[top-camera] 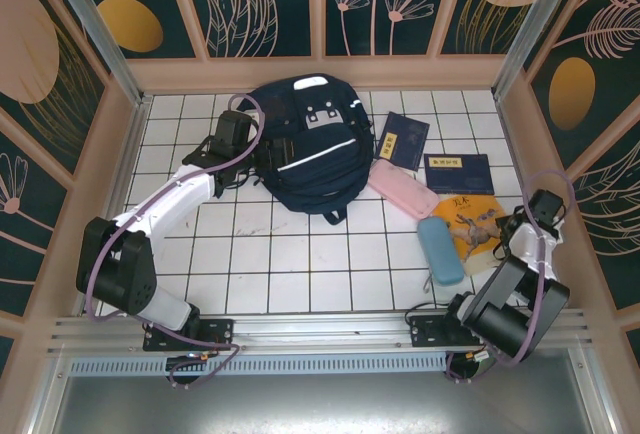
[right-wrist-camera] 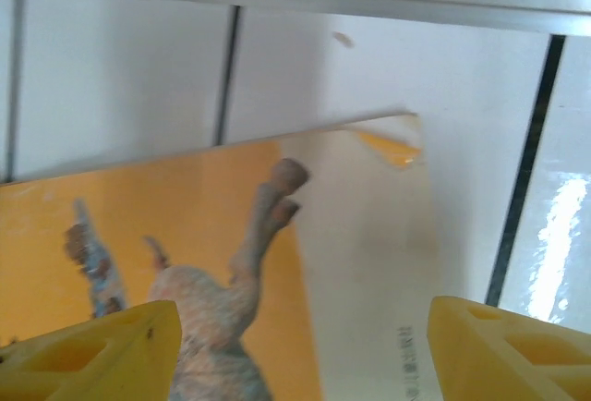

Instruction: Pack the student bag

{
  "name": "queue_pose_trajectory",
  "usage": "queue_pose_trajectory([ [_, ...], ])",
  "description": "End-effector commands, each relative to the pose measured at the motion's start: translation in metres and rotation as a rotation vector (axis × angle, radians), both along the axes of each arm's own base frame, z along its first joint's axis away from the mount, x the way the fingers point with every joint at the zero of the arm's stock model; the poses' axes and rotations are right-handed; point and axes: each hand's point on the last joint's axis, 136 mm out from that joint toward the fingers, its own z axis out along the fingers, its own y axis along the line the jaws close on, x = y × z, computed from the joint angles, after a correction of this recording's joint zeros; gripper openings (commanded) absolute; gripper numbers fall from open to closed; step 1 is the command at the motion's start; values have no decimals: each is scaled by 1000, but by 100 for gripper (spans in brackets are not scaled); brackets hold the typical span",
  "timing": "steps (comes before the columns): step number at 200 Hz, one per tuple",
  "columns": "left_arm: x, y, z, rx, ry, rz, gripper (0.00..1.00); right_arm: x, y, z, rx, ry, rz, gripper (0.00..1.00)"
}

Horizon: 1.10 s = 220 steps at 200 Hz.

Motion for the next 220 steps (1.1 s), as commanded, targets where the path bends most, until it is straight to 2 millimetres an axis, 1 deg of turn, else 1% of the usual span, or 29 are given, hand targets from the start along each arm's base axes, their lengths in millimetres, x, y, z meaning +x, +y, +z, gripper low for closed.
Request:
queue_pose_trajectory([
  [1, 4, -5, 12, -22, -27, -17, 99, 5, -1, -10, 27, -23, 25, 68],
  [37, 3, -6, 10, -32, -16, -20, 99, 9, 2, -21, 56, -33, 72, 59],
  [55, 3, -8, 11, -38, -15, -21, 98, 3, 1, -28, 63, 5, 61, 56],
  [68, 4, -8, 12, -42, -17, -20, 99, -3, -3, -29, 42, 29, 38, 57],
  [88, 4, -8, 12, -44, -15, -20, 98, -9, -5, -28, 28, 44, 18, 61],
  [119, 4, -9, 12, -49, -12, -23, 98, -20, -14, -21, -31, 84, -23, 65],
  [133, 4, -10, 11, -52, -9, -22, 98, -21, -14, -18, -42, 80, -23, 66],
  [164, 4, -10, 11, -55, -9, -23, 98, -23, -11, -22, -33, 85, -26, 66],
  [191, 4, -11, 11, -57, -6, -26, 99, -22, -4, -29, 3, 76, -18, 66],
  [209, 4, -11, 11, -60, -5, -24, 99, -19, 2, -37, 40, 62, -1, 61],
  [220, 4, -12, 11, -64, -2, -26, 99, -14, 8, -40, 70, 39, 26, 54],
])
